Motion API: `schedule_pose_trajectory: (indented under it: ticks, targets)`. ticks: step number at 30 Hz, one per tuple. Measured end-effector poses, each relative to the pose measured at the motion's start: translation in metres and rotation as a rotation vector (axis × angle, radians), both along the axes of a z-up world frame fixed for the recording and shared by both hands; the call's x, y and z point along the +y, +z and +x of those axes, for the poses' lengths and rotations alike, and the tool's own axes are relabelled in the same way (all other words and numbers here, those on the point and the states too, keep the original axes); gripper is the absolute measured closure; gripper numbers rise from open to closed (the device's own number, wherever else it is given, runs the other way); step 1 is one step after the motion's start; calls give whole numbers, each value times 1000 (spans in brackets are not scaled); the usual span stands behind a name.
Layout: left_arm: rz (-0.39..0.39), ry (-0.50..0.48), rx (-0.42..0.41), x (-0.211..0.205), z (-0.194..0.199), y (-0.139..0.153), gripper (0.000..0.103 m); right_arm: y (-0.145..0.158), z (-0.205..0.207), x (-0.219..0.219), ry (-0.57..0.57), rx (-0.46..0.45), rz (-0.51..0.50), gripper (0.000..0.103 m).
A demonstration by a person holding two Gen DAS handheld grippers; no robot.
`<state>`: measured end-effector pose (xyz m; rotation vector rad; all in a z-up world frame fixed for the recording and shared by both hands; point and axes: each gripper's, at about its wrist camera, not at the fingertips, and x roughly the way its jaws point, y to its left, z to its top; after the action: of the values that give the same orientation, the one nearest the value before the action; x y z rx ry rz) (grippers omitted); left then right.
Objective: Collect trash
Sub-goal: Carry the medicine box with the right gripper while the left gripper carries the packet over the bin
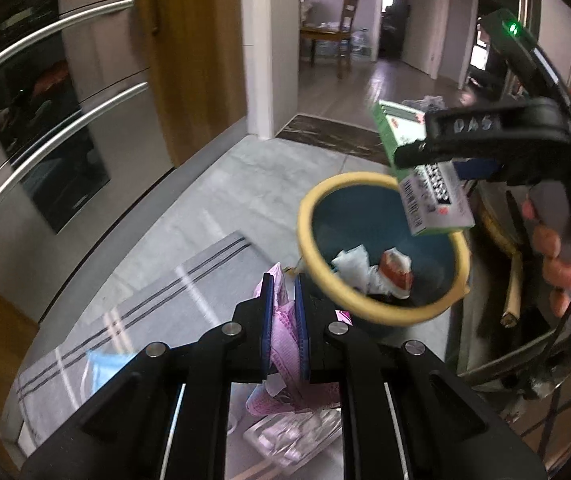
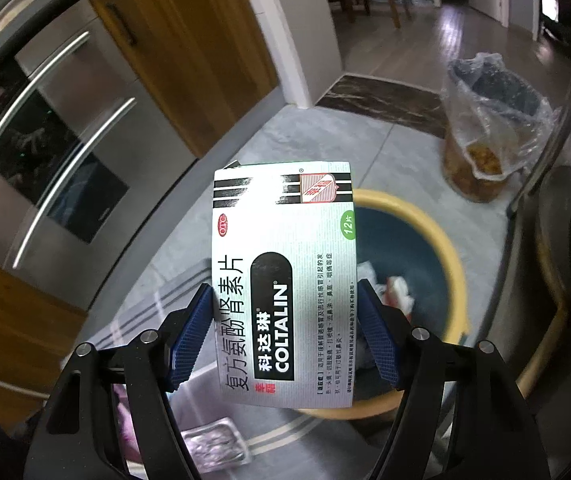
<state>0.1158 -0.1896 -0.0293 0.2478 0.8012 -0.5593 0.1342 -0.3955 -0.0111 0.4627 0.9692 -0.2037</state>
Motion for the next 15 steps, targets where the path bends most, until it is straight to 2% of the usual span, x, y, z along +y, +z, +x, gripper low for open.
schedule_pose_trajectory:
  ticks: [8,15]
  targets:
    - [-3,-67,-12,-40,10,-1,93,-33,3,-61,-148,77,3,31]
    - [-3,-105,1,-78,23,-12,93,-50,4,-69,-184,111,30,31]
